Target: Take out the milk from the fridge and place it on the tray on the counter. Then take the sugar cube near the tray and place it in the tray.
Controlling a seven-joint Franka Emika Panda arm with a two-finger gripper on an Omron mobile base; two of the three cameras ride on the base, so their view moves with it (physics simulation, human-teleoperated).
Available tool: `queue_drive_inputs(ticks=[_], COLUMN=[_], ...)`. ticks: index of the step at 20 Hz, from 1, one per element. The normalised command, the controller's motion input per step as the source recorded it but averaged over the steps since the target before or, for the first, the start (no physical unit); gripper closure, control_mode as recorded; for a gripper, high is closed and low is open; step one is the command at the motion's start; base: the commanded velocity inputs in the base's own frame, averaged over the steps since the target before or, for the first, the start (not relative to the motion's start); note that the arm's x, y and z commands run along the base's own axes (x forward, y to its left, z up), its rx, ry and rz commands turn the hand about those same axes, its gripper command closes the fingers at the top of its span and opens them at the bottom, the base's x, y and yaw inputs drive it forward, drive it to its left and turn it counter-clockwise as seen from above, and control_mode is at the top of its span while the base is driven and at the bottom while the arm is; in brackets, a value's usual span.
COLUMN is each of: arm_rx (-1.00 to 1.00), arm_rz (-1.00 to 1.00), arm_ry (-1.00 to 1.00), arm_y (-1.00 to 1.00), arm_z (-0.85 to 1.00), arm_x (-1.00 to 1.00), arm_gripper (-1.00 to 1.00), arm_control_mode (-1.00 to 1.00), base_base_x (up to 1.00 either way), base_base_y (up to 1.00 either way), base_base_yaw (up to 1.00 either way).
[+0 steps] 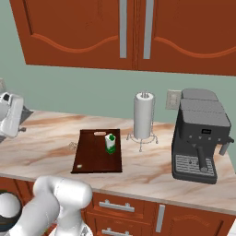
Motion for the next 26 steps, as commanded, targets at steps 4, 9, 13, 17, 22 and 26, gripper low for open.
queue_drive_inputs(ticks=[4,9,13,17,22,26], arm_rx=[-0.1,-0.05,0.0,0.0,0.0,0.03], arm_rz=[0.0,0.0,0.0,0.0,0.0,0.0], arm_ry=[0.57,0.18,0.0,0.0,0.03,0.04], arm_y=[0.02,0.0,0.0,0.0,-0.13,-0.33], arm_z=[-0.29,-0.48,-0.49,-0.4,-0.32,-0.4], arm_x=[0.66,0.37,0.04,0.12,0.15,0.11], arm_gripper=[-1.0,-1.0,-1.0,-1.0,-1.0,-1.0], arm_control_mode=[-1.0,-1.0,-1.0,-1.0,-1.0,-1.0], base_base_x=[0.0,0.0,0.0,0.0,0.0,0.0], base_base_y=[0.0,0.0,0.0,0.0,0.0,0.0], base_base_yaw=[0.0,0.0,0.0,0.0,0.0,0.0])
